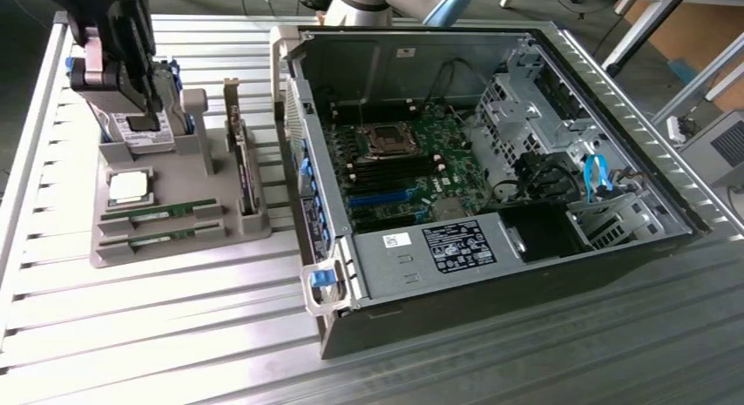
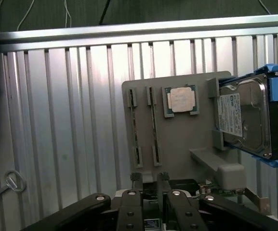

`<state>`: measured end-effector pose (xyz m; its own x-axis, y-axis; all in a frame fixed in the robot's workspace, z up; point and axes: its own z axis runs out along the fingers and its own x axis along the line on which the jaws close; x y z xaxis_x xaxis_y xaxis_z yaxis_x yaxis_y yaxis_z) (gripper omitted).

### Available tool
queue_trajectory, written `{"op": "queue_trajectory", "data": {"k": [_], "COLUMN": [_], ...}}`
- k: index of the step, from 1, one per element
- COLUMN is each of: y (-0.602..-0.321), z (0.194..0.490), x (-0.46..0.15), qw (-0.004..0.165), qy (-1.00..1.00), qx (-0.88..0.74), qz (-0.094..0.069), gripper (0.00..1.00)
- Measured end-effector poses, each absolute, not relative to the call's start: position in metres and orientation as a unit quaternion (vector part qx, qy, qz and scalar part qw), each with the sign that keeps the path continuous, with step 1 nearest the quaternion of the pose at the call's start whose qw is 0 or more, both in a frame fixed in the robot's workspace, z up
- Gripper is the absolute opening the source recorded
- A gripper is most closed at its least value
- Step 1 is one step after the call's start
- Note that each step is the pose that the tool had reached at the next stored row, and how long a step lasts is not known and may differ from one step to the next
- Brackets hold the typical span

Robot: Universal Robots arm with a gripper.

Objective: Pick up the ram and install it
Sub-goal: 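Pick up the ram and move it above insertion slot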

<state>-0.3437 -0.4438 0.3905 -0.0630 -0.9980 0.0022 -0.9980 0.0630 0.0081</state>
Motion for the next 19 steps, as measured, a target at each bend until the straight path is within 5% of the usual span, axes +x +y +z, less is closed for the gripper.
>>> {"op": "queue_trajectory", "data": {"k": [1, 19], "y": [-0.444, -0.444], "z": [0.39, 0.342], "x": [-0.344, -0.393], "qw": [0.004, 0.003], "qy": [-0.729, -0.716], "qx": [0.684, 0.698], "qz": [-0.002, -0.003], "gripper": [0.3, 0.3]}}
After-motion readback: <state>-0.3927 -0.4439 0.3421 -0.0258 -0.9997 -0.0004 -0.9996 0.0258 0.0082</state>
